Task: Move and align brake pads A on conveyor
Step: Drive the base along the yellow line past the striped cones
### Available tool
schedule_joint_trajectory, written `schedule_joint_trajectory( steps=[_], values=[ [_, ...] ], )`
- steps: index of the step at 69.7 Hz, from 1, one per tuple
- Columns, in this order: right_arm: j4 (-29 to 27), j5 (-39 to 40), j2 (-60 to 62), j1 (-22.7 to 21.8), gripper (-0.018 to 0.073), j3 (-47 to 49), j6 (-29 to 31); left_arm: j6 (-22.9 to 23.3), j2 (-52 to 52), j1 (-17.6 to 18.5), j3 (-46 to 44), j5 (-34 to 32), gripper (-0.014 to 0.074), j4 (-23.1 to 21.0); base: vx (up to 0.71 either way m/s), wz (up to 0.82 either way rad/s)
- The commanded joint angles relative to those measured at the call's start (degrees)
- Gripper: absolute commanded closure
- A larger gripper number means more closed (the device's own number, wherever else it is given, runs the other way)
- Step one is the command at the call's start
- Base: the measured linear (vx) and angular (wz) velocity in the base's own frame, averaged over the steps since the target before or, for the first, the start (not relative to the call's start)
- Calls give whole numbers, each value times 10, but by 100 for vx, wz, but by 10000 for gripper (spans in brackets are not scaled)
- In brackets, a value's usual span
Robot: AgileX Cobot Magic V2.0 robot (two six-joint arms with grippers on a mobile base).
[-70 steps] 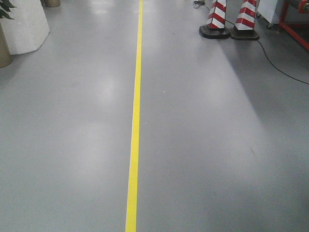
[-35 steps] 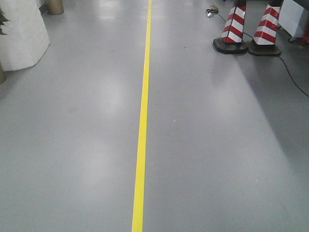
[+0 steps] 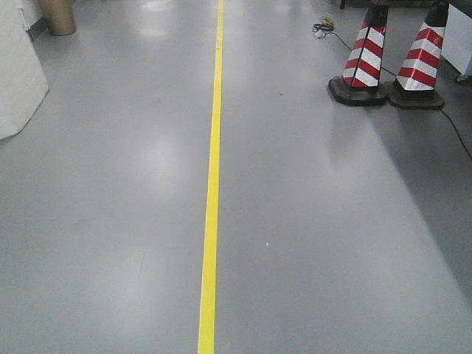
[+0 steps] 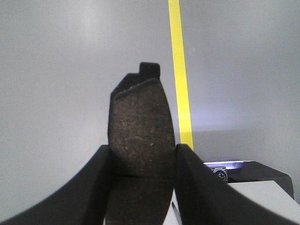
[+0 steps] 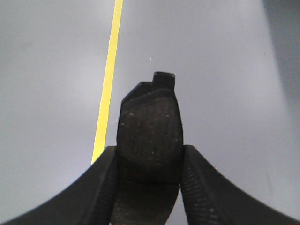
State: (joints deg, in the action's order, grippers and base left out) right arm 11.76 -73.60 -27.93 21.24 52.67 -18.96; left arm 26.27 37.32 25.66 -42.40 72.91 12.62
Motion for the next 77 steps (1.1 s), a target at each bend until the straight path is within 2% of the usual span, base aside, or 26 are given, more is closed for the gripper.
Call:
schedule_joint_trajectory(
  steps=[1,77],
  values=[
    [14,-1,-4,-3,560,13,4,4,3,3,-17,-10,603,9,88,-9],
    [15,-1,-4,-3,560,13,4,4,3,3,-17,-10,603,9,90,-2]
  ],
)
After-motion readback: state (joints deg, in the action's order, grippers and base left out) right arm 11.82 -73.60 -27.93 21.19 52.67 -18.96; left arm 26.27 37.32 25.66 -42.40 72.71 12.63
